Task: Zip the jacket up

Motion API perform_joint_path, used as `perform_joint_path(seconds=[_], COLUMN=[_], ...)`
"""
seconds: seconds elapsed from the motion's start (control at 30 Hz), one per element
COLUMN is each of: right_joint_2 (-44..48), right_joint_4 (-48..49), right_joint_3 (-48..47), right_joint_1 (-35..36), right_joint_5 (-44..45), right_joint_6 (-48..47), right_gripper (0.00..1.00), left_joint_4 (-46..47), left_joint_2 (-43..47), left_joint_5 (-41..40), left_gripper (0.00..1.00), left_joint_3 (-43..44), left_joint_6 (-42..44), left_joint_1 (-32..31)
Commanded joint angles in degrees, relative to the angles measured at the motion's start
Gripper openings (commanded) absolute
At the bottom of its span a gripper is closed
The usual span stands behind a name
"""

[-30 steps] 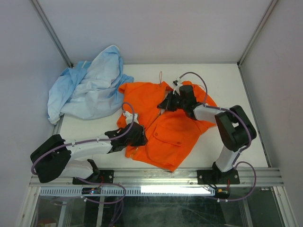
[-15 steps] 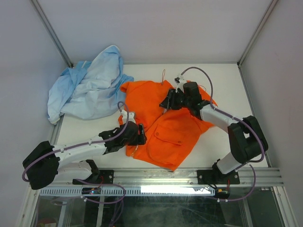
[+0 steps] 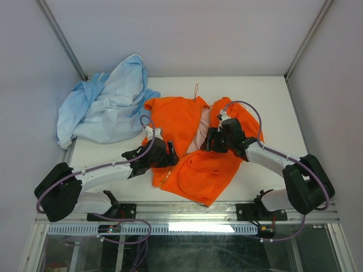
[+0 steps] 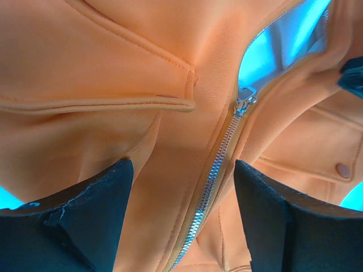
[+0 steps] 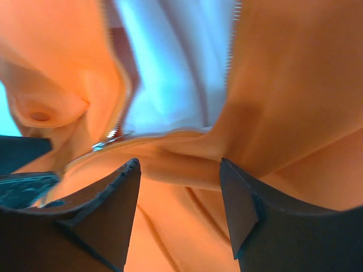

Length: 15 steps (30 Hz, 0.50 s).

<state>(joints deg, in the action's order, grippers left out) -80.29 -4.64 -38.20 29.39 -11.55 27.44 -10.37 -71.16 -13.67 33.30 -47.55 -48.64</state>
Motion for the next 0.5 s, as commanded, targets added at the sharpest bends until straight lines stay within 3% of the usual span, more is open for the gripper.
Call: perform_joint_path(seconds=[0.0,0.2,0.47], right_joint_2=[5.0,4.1,-5.0], right_joint_4=[2.1,0.7,-3.9], right_joint_3=[-0.4,-6.4,-13.4], right_joint_1=[3.5,9.9,13.5], right_joint_5=[5.9,8.1,6.6], right_joint_6=[6.0,1.3,-5.2], right_gripper=[0.62,0.60,0.59], left_joint_4=[4.6,3.2,3.5], left_joint_2=[-2.9,-3.9,-5.8], left_joint_5=[3.6,4.6,4.4], left_gripper=[0.73,0.70,0.65], left_joint_3=[1.8,2.7,1.9], left_joint_6=[0.3,0.0,-0.5], left_joint_1=[0.2,0.3,0.0])
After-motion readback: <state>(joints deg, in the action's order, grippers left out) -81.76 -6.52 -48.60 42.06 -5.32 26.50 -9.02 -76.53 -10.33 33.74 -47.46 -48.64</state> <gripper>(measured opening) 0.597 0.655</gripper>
